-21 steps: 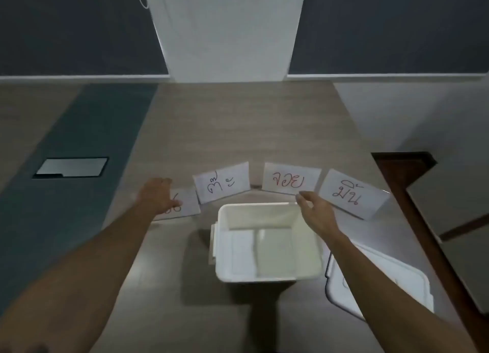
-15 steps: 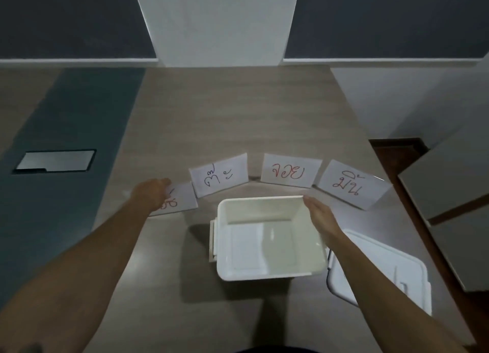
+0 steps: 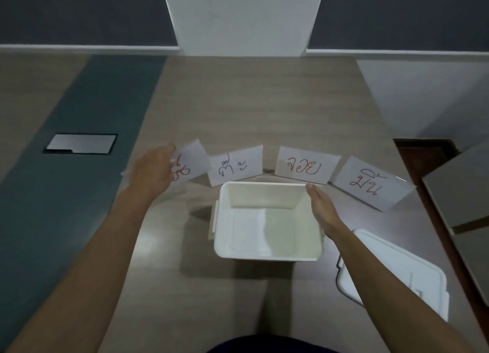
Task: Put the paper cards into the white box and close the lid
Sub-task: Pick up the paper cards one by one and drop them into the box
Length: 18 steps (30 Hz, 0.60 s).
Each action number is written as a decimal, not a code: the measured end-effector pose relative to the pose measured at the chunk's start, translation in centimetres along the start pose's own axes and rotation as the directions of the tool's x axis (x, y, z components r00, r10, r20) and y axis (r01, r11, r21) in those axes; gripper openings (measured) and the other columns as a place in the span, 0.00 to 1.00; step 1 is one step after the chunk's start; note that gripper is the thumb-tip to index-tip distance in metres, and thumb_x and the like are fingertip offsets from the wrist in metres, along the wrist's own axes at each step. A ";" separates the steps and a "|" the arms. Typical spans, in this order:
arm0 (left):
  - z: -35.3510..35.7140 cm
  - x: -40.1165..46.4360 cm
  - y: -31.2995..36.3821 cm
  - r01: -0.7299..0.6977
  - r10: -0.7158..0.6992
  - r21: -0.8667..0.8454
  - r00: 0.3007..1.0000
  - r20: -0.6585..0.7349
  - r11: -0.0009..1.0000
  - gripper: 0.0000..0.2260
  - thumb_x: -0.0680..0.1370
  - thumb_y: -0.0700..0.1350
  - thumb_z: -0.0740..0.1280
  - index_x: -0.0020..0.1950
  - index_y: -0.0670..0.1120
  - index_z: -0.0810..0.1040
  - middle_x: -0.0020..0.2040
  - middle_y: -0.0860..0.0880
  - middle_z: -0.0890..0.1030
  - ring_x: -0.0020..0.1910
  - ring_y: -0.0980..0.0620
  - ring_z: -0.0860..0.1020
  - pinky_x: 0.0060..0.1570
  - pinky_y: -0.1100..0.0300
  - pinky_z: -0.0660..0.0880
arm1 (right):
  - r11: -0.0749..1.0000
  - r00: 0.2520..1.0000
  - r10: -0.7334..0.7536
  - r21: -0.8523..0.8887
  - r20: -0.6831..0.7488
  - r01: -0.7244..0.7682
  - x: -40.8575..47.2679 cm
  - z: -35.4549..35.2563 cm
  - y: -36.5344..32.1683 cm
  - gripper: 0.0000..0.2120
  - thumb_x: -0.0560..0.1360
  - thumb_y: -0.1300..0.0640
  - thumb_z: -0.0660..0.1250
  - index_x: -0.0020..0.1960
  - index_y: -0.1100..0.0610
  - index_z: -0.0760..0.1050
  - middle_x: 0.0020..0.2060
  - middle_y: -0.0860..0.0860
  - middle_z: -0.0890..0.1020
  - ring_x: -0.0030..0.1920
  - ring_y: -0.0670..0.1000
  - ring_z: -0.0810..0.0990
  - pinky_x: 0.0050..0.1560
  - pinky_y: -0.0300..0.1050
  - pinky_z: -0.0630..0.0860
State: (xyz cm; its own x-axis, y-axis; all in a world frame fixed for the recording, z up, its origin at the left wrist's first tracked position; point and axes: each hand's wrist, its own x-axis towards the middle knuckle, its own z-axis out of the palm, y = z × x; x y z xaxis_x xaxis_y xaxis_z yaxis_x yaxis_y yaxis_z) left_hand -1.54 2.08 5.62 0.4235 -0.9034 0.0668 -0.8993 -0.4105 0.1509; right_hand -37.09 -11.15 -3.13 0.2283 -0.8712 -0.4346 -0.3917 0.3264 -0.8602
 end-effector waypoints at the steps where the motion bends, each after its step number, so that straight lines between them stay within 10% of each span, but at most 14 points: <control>1: -1.1 -0.3 1.1 -0.018 0.017 -0.006 0.999 -0.044 1.000 0.04 0.76 0.36 0.64 0.49 0.40 0.70 0.48 0.36 0.79 0.46 0.35 0.77 0.39 0.49 0.66 | 1.000 1.000 -0.013 0.000 0.001 0.013 0.0 0.1 0.0 0.17 0.82 0.44 0.54 0.60 0.52 0.75 0.54 0.51 0.80 0.52 0.48 0.79 0.48 0.45 0.72; 8: -4.6 -4.9 13.0 -0.225 0.204 -0.102 0.961 -0.188 0.969 0.03 0.76 0.38 0.64 0.48 0.45 0.74 0.46 0.43 0.80 0.46 0.39 0.76 0.40 0.53 0.64 | 0.999 0.999 -0.034 0.021 0.039 0.033 -0.2 0.3 -0.3 0.18 0.82 0.45 0.53 0.58 0.53 0.76 0.53 0.53 0.81 0.51 0.51 0.79 0.48 0.47 0.73; 18: 6.9 -10.8 19.0 -0.402 0.377 -0.073 0.761 0.527 0.913 0.11 0.81 0.48 0.54 0.56 0.45 0.71 0.53 0.41 0.78 0.53 0.39 0.76 0.52 0.46 0.69 | 1.000 0.993 -0.004 0.010 0.118 0.003 -0.3 -0.4 -0.5 0.26 0.82 0.40 0.49 0.72 0.54 0.68 0.68 0.54 0.74 0.68 0.54 0.72 0.69 0.52 0.66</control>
State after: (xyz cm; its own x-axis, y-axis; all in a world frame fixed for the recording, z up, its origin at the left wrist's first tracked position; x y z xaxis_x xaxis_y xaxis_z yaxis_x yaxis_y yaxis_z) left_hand -23.90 3.17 0.99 -0.0746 -0.9079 -0.4125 -0.9832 -0.0022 0.1826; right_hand -37.39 -11.16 -2.47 0.3338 -0.8228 -0.4599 -0.3821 0.3280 -0.8640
